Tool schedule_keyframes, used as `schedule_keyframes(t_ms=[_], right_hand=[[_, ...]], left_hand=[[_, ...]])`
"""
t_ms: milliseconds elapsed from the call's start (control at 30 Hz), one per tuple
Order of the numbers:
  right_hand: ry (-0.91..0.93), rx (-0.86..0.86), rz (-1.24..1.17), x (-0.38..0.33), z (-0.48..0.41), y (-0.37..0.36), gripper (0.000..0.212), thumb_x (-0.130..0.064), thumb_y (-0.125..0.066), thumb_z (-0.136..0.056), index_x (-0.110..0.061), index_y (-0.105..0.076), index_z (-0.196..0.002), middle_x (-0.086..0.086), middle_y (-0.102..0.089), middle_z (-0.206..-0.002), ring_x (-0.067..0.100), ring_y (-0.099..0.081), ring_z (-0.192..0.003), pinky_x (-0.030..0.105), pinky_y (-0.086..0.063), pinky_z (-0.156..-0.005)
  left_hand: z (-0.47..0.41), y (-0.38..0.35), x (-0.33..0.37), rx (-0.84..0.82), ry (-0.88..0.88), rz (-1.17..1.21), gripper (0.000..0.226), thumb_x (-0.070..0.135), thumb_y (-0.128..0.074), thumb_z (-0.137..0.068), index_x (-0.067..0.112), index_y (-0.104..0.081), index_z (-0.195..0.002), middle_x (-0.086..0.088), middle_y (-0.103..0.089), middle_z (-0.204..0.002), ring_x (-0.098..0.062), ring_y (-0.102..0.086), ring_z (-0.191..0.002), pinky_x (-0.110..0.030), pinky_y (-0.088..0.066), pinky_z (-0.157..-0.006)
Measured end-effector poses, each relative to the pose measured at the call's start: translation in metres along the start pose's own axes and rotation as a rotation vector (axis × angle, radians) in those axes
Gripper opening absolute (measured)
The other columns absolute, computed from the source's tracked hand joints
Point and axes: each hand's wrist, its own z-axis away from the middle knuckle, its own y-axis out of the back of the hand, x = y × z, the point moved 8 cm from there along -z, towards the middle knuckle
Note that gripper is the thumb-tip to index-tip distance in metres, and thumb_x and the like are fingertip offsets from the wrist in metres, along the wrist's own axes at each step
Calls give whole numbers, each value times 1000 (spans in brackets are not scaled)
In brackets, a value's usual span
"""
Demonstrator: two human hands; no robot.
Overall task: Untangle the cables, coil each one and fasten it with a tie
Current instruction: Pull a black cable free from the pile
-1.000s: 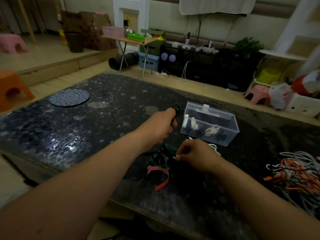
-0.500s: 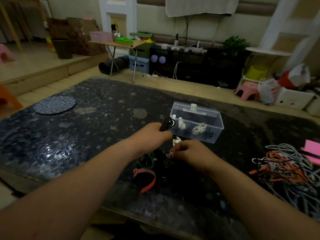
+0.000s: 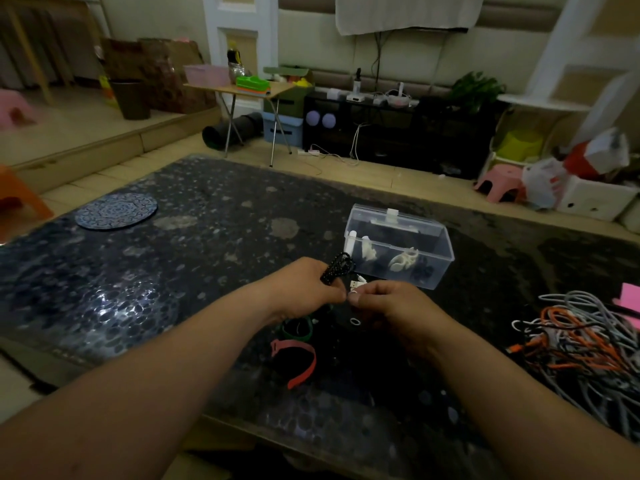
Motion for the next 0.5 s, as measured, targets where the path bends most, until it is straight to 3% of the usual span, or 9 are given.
schedule_keyframes(t_ms=[67, 167, 300, 367, 433, 500], right_hand=[[-8, -29, -111, -1, 2, -4, 7, -16, -77, -93, -11, -82, -95, 10, -80, -93, 19, -73, -80, 33, -60, -73], [25, -13, -240, -6, 7, -2, 13, -11, -73, -96, -2, -78, -104, 10, -78, -85, 12, -72, -63, 23, -56, -54], [45, 41, -212, -5, 11, 10, 18, -14, -76, -93, -2, -78, -107, 12, -80, -95, 11, -72, -66, 24, -56, -60], [36, 46, -215, -2, 15, 14, 20, -13, -75, -93, 1, -78, -108, 14, -79, -95, 11, -71, -65, 23, -57, -59], [33, 46, -229, -1, 20, 17, 20, -12, -74, -94, 3, -78, -108, 14, -77, -91, 10, -69, -62, 23, -56, -57], [19, 42, -236, 0, 25, 20, 21, -11, -74, -94, 5, -77, -108, 12, -76, -88, 9, -68, -59, 22, -55, -54]], left_hand=[[1, -3, 2, -18, 3, 13, 16, 14, -73, -94, 0, -75, -99, 6, -55, -61, -3, -45, -48, -18, -37, -48], [1, -6, 7, -30, -17, 66, 15, 12, -70, -96, -3, -73, -99, 1, -48, -61, -8, -41, -48, -22, -32, -45], [1, -8, 16, -16, -59, 148, 13, 20, -68, -101, 10, -77, -100, 5, -49, -59, -9, -43, -51, -23, -35, -48], [1, -10, 25, -4, -125, 134, 11, 21, -70, -100, 16, -79, -96, 5, -58, -60, -6, -50, -56, -23, -43, -55], [0, -12, 30, 19, -182, 81, 9, 23, -74, -97, 22, -80, -90, -6, -74, -80, -11, -62, -73, -36, -54, -74], [-1, -15, 34, 45, -207, 30, 6, 23, -74, -95, 20, -78, -91, -13, -77, -92, -15, -66, -81, -47, -57, -84]])
